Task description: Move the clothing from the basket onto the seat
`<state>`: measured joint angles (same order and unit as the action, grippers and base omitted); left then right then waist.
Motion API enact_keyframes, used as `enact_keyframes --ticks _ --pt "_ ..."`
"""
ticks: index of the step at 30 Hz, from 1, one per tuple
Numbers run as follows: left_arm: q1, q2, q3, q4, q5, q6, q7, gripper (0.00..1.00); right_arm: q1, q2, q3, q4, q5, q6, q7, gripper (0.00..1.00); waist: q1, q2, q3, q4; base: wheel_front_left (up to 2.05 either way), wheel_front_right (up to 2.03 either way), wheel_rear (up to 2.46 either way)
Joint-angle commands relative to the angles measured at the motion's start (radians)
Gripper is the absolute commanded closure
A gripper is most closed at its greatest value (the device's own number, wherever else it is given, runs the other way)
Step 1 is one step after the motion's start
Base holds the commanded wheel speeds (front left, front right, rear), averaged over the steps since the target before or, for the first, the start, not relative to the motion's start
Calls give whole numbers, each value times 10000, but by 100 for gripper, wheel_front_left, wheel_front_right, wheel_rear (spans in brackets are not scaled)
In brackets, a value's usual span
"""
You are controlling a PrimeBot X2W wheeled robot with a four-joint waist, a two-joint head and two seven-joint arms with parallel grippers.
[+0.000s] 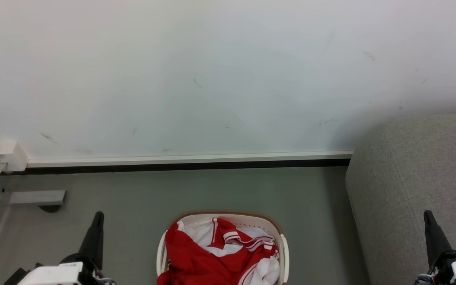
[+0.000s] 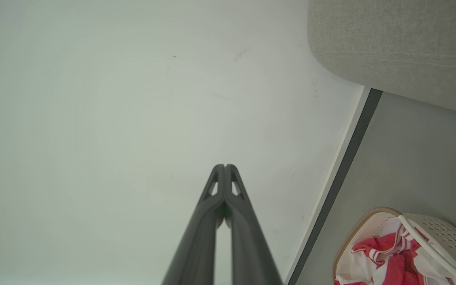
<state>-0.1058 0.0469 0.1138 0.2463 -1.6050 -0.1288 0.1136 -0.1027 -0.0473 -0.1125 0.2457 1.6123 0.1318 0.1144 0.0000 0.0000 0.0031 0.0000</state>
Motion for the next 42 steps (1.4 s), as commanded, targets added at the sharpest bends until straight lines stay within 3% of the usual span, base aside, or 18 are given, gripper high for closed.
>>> enact_keyframes --ticks 1,35,36,42 --pt "-77 70 4 -30 -151 -45 37 100 -123 -63 -36 -39 13 -23 22 100 0 0 0 0 0 0 0" --pt "-77 71 2 -31 -151 -45 37 100 -124 -63 -36 -39 13 -23 22 100 0 0 0 0 0 0 0" --pt "0 0 -4 0 0 0 0 0 0 0 0 0 0 0 0 0 0 0 0 0 0 0 0" --pt "180 -59 -115 148 88 18 -189 0 105 74 183 213 -142 -1 -193 0 0 0 3 7 0 0 0"
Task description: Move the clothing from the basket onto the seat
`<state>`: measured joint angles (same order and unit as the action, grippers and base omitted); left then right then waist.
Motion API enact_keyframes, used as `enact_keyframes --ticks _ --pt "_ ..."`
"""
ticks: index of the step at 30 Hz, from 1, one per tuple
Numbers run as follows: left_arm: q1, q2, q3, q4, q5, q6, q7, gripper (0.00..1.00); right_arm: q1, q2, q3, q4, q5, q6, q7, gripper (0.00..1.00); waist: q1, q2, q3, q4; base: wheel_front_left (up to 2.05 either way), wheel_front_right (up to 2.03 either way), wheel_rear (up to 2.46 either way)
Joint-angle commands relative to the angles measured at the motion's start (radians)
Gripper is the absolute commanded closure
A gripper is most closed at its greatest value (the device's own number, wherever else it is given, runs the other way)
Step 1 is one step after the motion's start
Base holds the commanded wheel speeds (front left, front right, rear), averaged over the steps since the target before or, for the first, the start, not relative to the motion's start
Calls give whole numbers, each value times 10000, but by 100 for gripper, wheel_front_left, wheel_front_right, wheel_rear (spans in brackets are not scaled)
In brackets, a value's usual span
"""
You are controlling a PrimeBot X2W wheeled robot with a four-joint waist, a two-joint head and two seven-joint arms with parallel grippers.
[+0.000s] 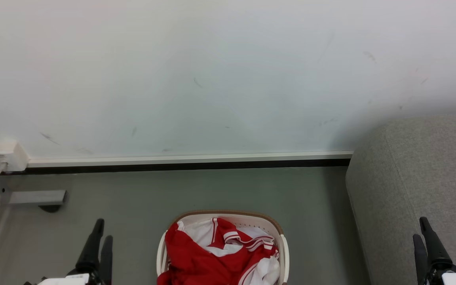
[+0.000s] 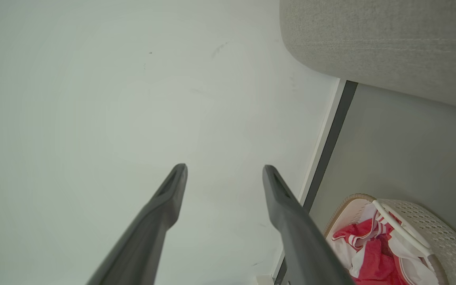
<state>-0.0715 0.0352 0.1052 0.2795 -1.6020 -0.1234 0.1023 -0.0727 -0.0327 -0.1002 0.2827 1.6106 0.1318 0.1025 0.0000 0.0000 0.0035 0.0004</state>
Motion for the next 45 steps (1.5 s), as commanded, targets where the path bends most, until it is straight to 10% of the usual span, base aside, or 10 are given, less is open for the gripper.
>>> enact_keyframes --ticks 1,45 --pt "-152 60 -55 -190 88 -36 -129 0 -209 -74 101 -138 -208 -1 -127 0 0 0 0 4 0 0 0" --pt "319 126 -837 -1302 7952 924 -1916 0 -294 -150 1595 -889 -9303 -8 -1916 0 0 0 54 128 0 0 0"
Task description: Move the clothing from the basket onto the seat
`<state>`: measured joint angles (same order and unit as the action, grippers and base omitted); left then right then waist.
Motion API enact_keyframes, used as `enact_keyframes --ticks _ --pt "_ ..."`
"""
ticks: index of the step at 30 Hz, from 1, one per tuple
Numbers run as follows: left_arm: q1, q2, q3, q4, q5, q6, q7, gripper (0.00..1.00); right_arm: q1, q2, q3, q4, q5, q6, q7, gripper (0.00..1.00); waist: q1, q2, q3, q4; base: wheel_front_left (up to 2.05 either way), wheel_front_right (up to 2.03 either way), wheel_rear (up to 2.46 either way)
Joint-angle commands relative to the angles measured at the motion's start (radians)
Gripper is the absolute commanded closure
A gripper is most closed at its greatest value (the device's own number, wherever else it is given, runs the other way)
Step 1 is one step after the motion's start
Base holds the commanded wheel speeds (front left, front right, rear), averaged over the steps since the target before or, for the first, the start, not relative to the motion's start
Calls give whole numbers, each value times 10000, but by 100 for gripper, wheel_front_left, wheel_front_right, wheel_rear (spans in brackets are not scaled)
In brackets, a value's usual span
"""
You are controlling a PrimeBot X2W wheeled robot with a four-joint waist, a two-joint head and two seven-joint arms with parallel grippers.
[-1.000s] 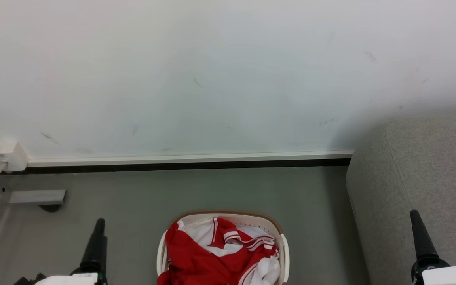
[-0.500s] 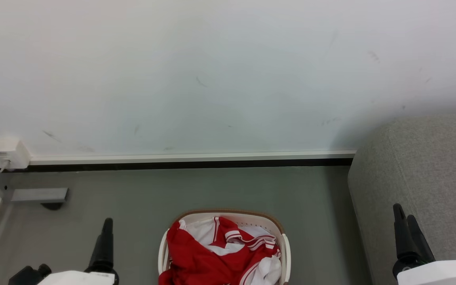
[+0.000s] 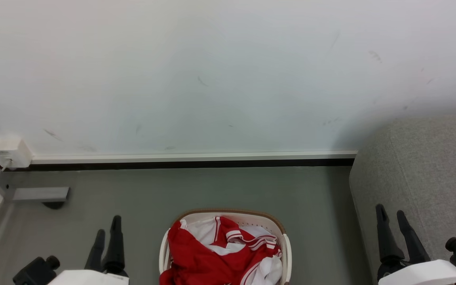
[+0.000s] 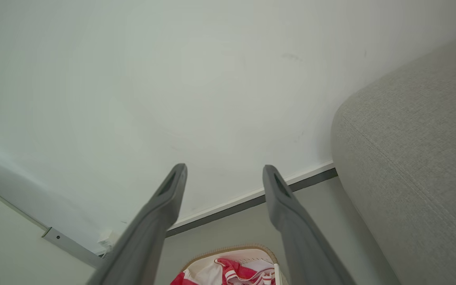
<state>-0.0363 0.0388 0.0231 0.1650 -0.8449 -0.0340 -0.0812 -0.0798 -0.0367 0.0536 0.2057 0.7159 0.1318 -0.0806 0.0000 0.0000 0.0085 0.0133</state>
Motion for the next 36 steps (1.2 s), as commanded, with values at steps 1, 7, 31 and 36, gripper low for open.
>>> enact_keyframes --ticks 1,7,31,36 --pt "-16 90 -42 -164 575 46 -120 0 -227 -111 99 -117 -496 -8 -122 0 0 0 5 -2 0 0 0" --pt "78 98 -157 -178 1651 100 -310 0 -220 -120 258 -100 -1331 -9 -301 0 0 0 14 -10 0 0 0" --pt "334 132 -421 -155 4487 433 -939 0 -135 -143 429 191 -4093 -13 -922 0 0 0 72 -23 0 0 0" --pt "343 157 -474 -219 5022 513 -1037 0 -85 -148 367 351 -4538 -14 -1042 0 0 0 97 -21 0 0 0"
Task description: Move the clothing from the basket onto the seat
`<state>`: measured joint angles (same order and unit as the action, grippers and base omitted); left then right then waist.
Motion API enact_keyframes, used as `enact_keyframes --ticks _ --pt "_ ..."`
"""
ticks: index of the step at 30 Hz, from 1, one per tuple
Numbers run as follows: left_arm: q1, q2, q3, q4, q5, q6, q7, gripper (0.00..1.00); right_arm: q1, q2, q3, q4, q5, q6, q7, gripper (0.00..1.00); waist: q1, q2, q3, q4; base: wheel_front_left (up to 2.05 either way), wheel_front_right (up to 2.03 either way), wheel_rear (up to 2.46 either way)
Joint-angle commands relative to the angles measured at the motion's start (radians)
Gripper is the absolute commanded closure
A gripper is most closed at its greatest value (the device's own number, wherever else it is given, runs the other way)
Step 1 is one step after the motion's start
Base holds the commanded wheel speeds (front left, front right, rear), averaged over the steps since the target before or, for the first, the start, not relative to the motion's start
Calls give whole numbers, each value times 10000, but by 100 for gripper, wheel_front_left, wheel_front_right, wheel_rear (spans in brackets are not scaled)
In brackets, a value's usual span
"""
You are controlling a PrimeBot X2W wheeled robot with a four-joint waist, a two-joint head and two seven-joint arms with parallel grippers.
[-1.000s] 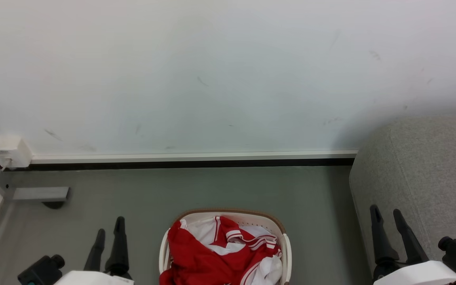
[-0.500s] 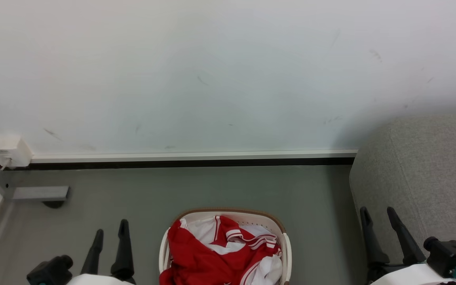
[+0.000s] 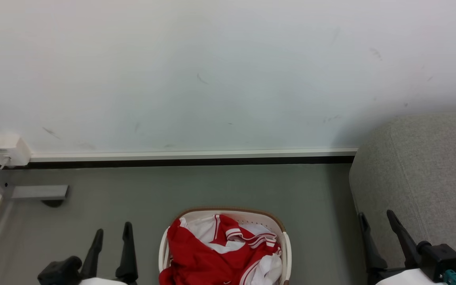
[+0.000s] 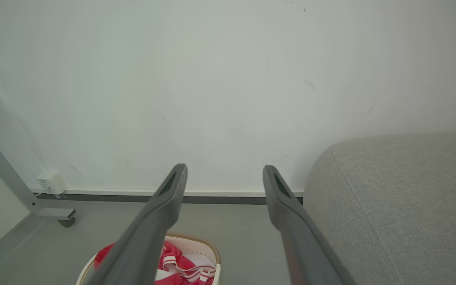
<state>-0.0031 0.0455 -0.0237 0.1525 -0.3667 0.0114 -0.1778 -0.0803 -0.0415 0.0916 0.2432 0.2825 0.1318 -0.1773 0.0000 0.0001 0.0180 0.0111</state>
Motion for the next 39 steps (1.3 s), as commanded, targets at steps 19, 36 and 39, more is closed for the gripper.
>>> enact_keyframes --ticks 19,36,39 --pt "220 361 -409 -321 1986 231 -490 0 -84 -110 -338 297 -1212 -17 -487 0 0 -1 66 -96 0 0 0" --pt "316 283 -411 -250 3106 234 -805 0 -172 -114 -678 541 -2328 -20 -815 0 0 -1 105 -215 0 0 0" --pt "360 258 -381 -198 3298 197 -846 0 -160 -114 -829 562 -2495 -20 -854 0 0 -1 102 -210 0 0 0"
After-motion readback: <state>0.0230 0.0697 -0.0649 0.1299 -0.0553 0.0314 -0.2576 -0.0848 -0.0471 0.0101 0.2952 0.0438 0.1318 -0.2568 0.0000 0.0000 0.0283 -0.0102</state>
